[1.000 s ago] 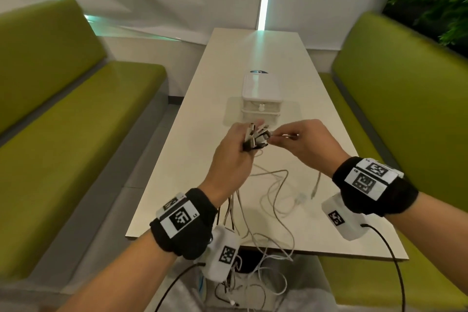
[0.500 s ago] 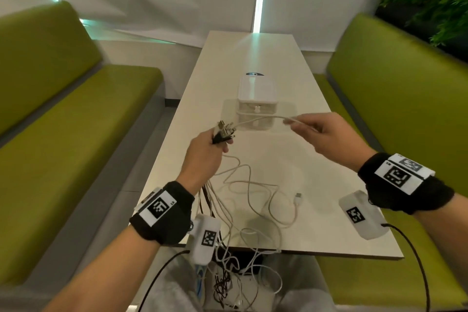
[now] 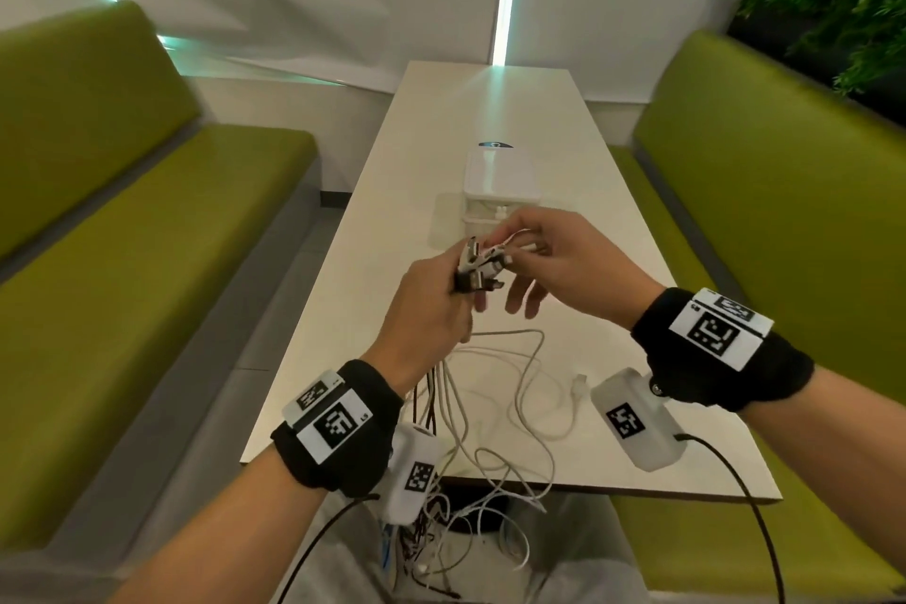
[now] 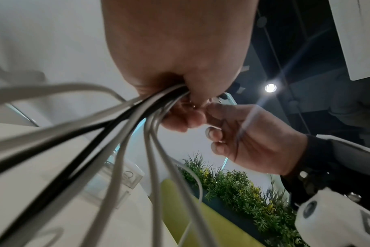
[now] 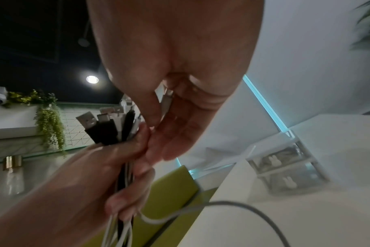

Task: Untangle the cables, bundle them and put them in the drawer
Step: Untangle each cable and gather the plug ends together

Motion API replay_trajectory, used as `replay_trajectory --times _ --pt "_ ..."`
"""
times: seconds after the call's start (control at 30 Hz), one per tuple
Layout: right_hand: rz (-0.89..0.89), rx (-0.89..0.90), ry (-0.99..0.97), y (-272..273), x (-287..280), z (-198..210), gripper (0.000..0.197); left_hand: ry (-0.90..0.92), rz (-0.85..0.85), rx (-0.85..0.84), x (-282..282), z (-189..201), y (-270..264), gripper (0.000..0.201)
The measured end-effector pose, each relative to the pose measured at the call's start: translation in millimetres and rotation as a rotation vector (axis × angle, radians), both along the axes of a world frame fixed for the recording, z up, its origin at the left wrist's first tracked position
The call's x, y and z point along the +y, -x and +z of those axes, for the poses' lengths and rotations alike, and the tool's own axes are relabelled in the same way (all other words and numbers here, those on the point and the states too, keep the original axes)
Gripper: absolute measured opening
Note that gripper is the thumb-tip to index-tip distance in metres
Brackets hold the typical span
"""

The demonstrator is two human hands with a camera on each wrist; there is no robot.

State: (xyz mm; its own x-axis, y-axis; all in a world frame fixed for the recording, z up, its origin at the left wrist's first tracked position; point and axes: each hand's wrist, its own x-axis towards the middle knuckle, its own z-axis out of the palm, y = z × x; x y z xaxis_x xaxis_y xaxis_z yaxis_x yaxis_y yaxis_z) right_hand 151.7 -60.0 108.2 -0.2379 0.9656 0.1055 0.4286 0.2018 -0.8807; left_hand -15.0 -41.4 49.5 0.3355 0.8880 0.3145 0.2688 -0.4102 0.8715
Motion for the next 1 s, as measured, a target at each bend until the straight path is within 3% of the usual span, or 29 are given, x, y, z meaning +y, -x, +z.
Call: replay_trajectory --times 0.07,0.13,0.2,0.3,0.37,0.43,0.5,0.57,0.63,0.7,0.83,0.93,1.0 --pt "-0.023 0.094 0.042 -3.9 -1.5 -5.5 0.015 -0.014 0.038 0.043 2.2 -2.1 5.0 0.028" --pt "-0.057 0.124 0.022 -5.4 -1.8 -8.1 0.017 -0.015 0.039 0.099 2.2 1.1 7.8 0.026" --pt "-0.095 0.053 -0.06 -3.2 -1.1 -10.4 0.018 -0.045 -0.013 0.186 -1.2 7.4 6.2 0.031" --pt "-0.138 -0.048 -0.164 1.9 -0.4 -13.7 0.021 -0.16 -0.039 0.492 -7.2 15.3 2.2 0.046" --pt "-0.159 -0.009 -0.179 3.0 -2.2 -15.4 0.027 -0.145 -0.025 0.524 -7.9 20.6 3.9 0.045" --pt "-0.153 0.074 -0.167 2.1 -5.2 -19.4 0.033 -0.067 -0.028 0.354 -7.6 22.8 7.5 0.038" --pt "-0.063 0.116 -0.062 2.4 -8.3 -27.3 0.043 0.023 -0.018 0.098 -9.8 24.0 9.7 0.042" --pt "0.092 -0.034 0.068 7.8 -12.4 -40.9 0.048 0.079 0.006 -0.124 -10.6 28.8 12.0 0.04" --pt "0.183 -0.265 0.129 14.0 -18.9 -55.4 0.037 0.062 0.034 -0.266 -7.9 35.2 14.9 0.037" --pt "0.195 -0.306 0.144 17.3 -24.1 -67.2 0.03 0.009 0.077 -0.324 -4.8 42.6 19.5 0.036" --pt "0.281 -0.323 0.202 21.0 -32.9 -75.4 0.035 -0.099 0.184 -0.315 -0.7 54.1 30.7 0.033" --pt "0.442 -0.312 0.449 24.9 -39.2 -77.1 0.023 -0.124 0.195 -0.326 -2.1 63.0 34.2 0.032" --pt "0.55 -0.515 0.532 26.8 -44.6 -83.4 0.038 -0.068 0.148 -0.389 -6.4 69.4 35.2 0.029"
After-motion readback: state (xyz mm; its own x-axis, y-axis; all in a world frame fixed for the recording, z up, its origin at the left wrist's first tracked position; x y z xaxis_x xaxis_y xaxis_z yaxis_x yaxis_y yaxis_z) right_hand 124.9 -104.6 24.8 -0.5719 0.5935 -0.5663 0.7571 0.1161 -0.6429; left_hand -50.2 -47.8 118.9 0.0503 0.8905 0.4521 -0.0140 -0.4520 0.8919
